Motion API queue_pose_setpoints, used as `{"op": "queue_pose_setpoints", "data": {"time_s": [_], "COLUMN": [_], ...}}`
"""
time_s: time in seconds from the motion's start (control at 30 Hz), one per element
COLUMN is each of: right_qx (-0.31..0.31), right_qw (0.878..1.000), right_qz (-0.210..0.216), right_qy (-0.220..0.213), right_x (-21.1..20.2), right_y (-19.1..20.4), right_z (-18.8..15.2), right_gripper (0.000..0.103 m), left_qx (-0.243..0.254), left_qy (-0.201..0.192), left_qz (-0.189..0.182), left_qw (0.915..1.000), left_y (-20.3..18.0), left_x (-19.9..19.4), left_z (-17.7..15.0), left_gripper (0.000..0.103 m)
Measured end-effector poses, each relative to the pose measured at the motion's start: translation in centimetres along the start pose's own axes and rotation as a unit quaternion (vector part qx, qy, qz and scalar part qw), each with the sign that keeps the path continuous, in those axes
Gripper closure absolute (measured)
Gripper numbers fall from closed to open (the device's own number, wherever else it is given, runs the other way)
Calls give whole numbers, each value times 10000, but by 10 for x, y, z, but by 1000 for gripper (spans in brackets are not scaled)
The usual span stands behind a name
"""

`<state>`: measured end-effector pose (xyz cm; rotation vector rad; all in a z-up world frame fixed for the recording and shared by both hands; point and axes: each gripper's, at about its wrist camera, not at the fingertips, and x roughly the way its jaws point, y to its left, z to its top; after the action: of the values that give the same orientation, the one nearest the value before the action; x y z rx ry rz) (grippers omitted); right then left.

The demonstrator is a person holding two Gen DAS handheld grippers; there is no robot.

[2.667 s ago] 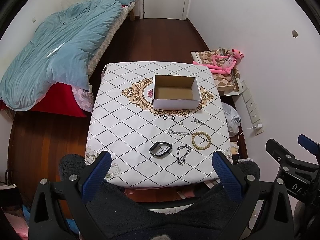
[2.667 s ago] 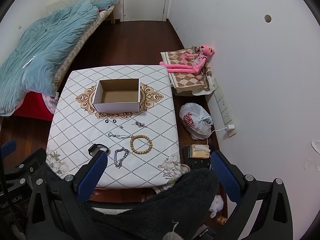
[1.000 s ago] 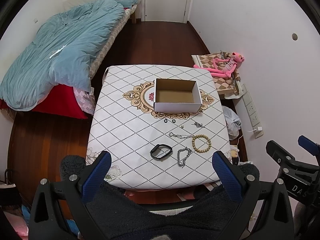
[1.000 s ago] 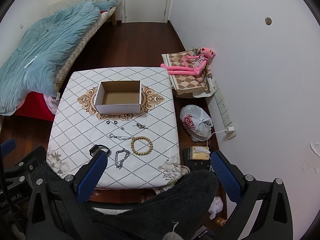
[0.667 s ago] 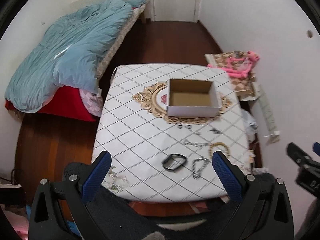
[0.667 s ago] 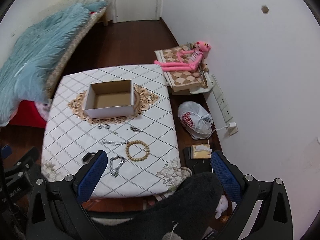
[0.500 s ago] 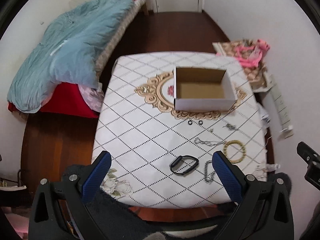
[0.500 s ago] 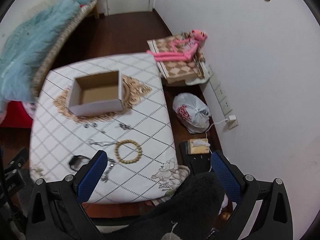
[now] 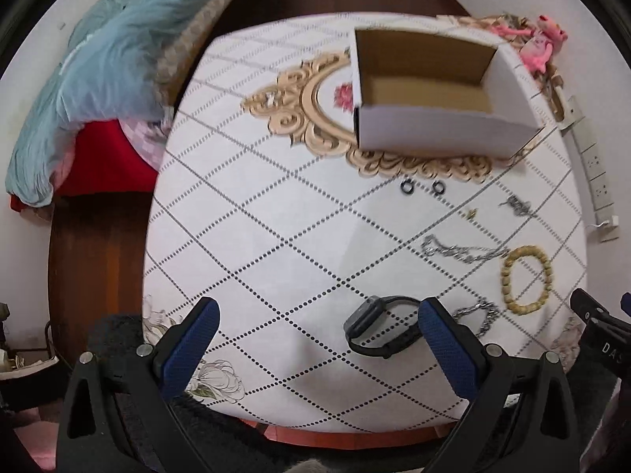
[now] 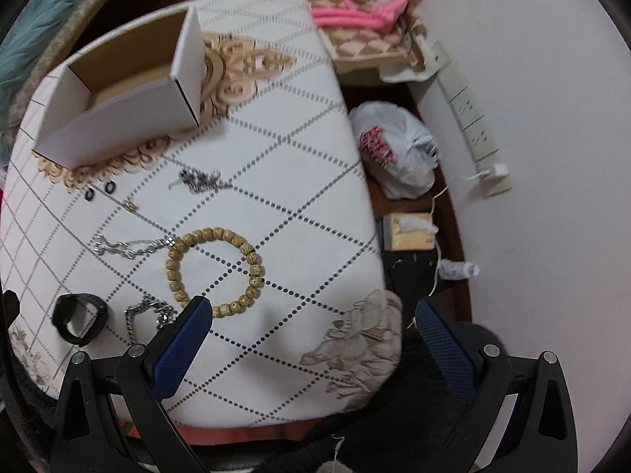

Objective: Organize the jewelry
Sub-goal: 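Grasp the black watch band with the left tool while the right tool grasps the beaded bracelet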

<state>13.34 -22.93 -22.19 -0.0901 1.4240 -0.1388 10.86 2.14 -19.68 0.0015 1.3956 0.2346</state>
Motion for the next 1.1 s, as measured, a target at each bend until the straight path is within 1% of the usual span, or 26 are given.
{"op": "queue_pose_setpoints", "data": {"time_s": [0.1,0.13,0.2,0.27,0.3,0.37,0.43,0.47,0.5,0.53,0.57,0.63,0.77,0.83,0.9,0.97,1.0,1.03,1.07,1.1], "right_qx": [1,22,75,110,131,137,217,195,170,128,55,21,-55,-69,-30,10,13,20,22,23], "right_qw": [10000,10000,9999,9998,9997,9992,9977,9978,9978,9978,9979,9970,9946,9944,9950,9954,9957,9960,9964,9968], "right_qz": [-19,-9,74,129,185,319,630,631,645,646,641,742,902,905,892,862,832,802,765,729], "right_qy": [16,24,45,105,131,214,96,66,28,-5,30,203,511,537,451,428,418,395,365,333], "right_x": [17,22,33,43,48,56,57,57,56,54,53,53,48,47,45,44,44,44,45,47], "right_y": [4,5,5,6,7,9,8,9,10,11,13,13,11,10,11,12,12,12,12,11], "right_z": [-1,-1,-1,-1,-1,-2,-4,-5,-6,-7,-10,-17,-39,-50,-54,-55,-53,-52,-50,-47], "right_gripper": [0,2,7,18,20,37,44,49,56,77,94,94,94,93,93,93,93,93,93,93], "left_qx": [-18,-28,-72,-134,-154,-146,-110,-100,-87,-78,-72,-41,66,179,288,425,454,481,506,506], "left_qy": [116,143,200,236,236,214,176,163,162,176,189,219,296,306,323,355,379,403,388,377], "left_qz": [-14,-73,-175,-363,-415,-512,-561,-581,-606,-616,-632,-688,-667,-666,-637,-638,-623,-627,-663,-691], "left_qw": [9999,9999,9996,9990,9987,9984,9982,9981,9980,9979,9978,9974,9973,9971,9970,9964,9963,9961,9958,9956], "left_y": [1,2,5,8,9,10,11,11,12,12,12,11,7,2,-3,-9,-11,-13,-14,-14], "left_x": [14,18,23,27,28,28,28,28,28,29,30,33,42,48,54,62,65,69,72,73], "left_z": [-3,-4,-6,-9,-10,-12,-15,-16,-17,-18,-19,-22,-26,-27,-27,-25,-25,-24,-23,-23], "left_gripper": [1,1,1,1,1,1,1,1,1,1,4,10,12,12,14,40,45,55,71,77]}}
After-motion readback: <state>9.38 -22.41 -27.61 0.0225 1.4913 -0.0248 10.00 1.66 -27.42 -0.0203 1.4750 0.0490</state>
